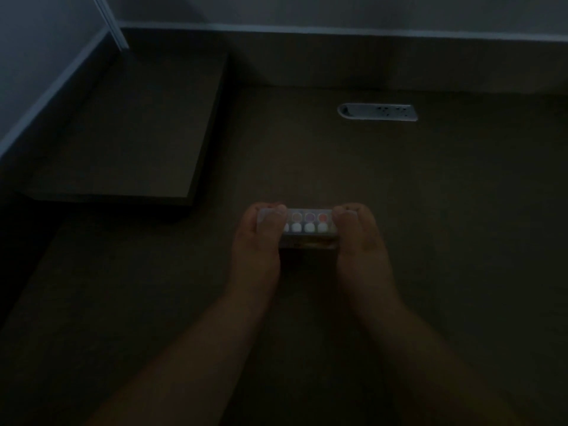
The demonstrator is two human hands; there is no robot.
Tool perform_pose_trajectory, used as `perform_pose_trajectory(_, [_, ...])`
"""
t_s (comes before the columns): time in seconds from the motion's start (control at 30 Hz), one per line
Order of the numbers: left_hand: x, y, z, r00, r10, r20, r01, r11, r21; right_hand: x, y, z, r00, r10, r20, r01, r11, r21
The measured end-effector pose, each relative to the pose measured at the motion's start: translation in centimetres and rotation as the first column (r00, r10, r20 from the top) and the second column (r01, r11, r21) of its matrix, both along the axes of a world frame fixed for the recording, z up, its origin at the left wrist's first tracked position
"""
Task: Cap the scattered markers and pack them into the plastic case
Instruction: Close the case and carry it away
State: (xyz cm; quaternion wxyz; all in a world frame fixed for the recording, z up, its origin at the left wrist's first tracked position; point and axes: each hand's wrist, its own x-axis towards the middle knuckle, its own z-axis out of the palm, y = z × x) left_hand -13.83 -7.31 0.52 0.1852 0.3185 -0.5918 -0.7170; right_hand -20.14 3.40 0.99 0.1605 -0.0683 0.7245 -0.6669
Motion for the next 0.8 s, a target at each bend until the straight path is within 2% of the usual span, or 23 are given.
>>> perform_pose_trajectory(0.1, [0.8, -1.4, -0.1, 0.983, -0.178, 0.049, 0.178, 0.984, 0.014, -0.5, 0.4, 0.2, 1.0, 0.029, -0.013, -0.028, 0.999, 0.025])
perform_pose_trajectory(0.17, [1.4, -2.4, -0.9, 0.945, -0.271, 0.183, 0.295, 0.949, -0.115, -1.1, 0.8, 0.4, 1.0, -0.007, 0.011, 0.007, 1.0, 0.01])
perform_pose_trajectory(0.23, [1.6, -3.0, -1.7, 0.902, -0.294, 0.316, 0.378, 0.892, -0.248, -1.6, 1.1, 0.5, 0.995, -0.074, 0.071, 0.076, 0.997, -0.028])
perform_pose_trajectory(0.3, [1.1, -3.1, -2.0, 0.915, -0.271, 0.297, 0.356, 0.89, -0.285, -2.3, 1.5, 0.2, 0.945, -0.11, 0.307, 0.166, 0.973, -0.162])
perform_pose_trajectory(0.37, [0.7, -3.0, -1.7, 0.957, -0.226, 0.182, 0.254, 0.956, -0.147, -2.4, 2.3, 0.0, 0.823, -0.056, 0.566, 0.255, 0.926, -0.278])
perform_pose_trajectory(0.4, [0.6, -2.6, -1.3, 0.97, -0.211, 0.118, 0.216, 0.976, -0.032, -2.4, 2.7, -0.2, 0.779, -0.016, 0.627, 0.263, 0.916, -0.304])
perform_pose_trajectory(0.47, [0.5, -1.5, -0.7, 0.979, -0.201, 0.018, 0.195, 0.965, 0.175, -2.0, 3.5, -0.9, 0.721, 0.055, 0.691, 0.26, 0.903, -0.343])
perform_pose_trajectory(0.53, [0.5, -0.5, -0.6, 0.985, -0.171, -0.022, 0.169, 0.938, 0.301, -1.1, 4.0, -1.4, 0.683, 0.115, 0.722, 0.239, 0.898, -0.368])
perform_pose_trajectory(0.6, [0.5, 0.0, -0.4, 0.992, -0.124, -0.008, 0.119, 0.933, 0.341, -0.6, 4.2, -2.1, 0.687, 0.082, 0.722, 0.177, 0.944, -0.277])
perform_pose_trajectory(0.7, [0.7, -0.1, -0.3, 0.992, -0.105, 0.067, 0.083, 0.958, 0.274, -0.6, 4.8, -2.3, 0.766, 0.003, 0.643, 0.093, 0.989, -0.115])
perform_pose_trajectory(0.8, [0.9, 0.0, -0.2, 0.984, -0.145, 0.1, 0.119, 0.965, 0.234, -0.4, 5.1, -1.1, 0.811, 0.005, 0.586, 0.073, 0.991, -0.11])
